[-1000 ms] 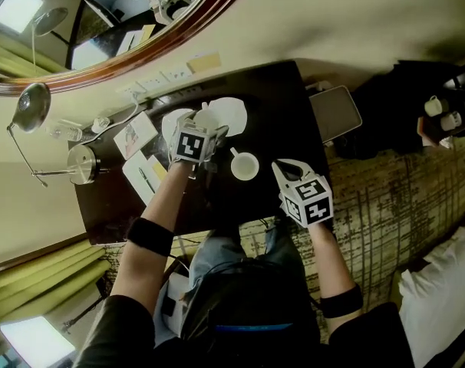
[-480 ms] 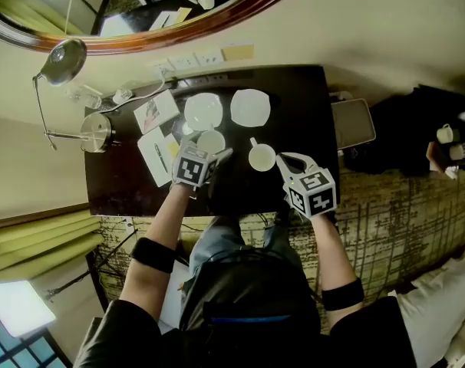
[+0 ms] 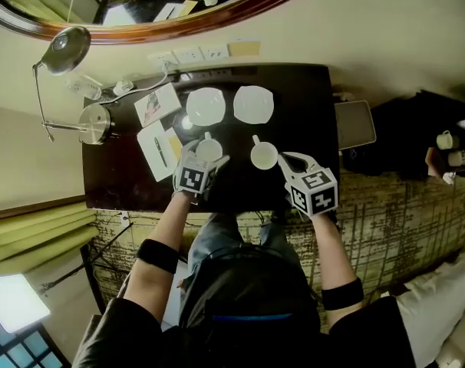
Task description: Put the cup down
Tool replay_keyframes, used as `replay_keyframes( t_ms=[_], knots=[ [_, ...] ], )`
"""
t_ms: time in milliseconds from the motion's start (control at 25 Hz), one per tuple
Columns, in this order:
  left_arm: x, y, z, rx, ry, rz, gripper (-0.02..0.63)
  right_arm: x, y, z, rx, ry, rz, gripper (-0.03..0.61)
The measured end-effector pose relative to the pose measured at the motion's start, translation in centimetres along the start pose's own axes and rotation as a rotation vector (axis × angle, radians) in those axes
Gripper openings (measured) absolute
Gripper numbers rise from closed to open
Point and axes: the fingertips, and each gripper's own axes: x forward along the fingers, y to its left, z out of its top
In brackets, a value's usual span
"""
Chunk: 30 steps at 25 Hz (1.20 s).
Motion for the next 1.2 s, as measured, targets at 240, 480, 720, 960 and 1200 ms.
replay_keyframes(
  t_ms=[240,480,720,960,1200],
  knots=[
    [1.1,0.1,-1.1,-0.016,0.005,0.010,0.431,-0.1,-0.7,-0.3,0.001,0.016,-0.012,0.000],
    [1.8,-0.7,-1.6,-0.021,-0.016,-0.004,0.433,-0.1,-0.7,-0.6,-0.007,0.029,-0.001,0.000],
    [2.1,-1.2,-1.7,0.028,-0.041,-0.001,0.436,-0.4,-0.9,-0.7,-0.022,0.037,-0.003,0.000],
    [1.8,-0.9,-2.4,0.003,-0.022,0.028,0.488,-0.7,-0.4,-0.8,-0.042,0.045,0.025,0.000],
    [-0.5,-1.1,-1.3,-0.025,-0.057,0.058,0.488,-1.2,0.5,-0.3,-0.072,0.035,0.062,0.000]
  ],
)
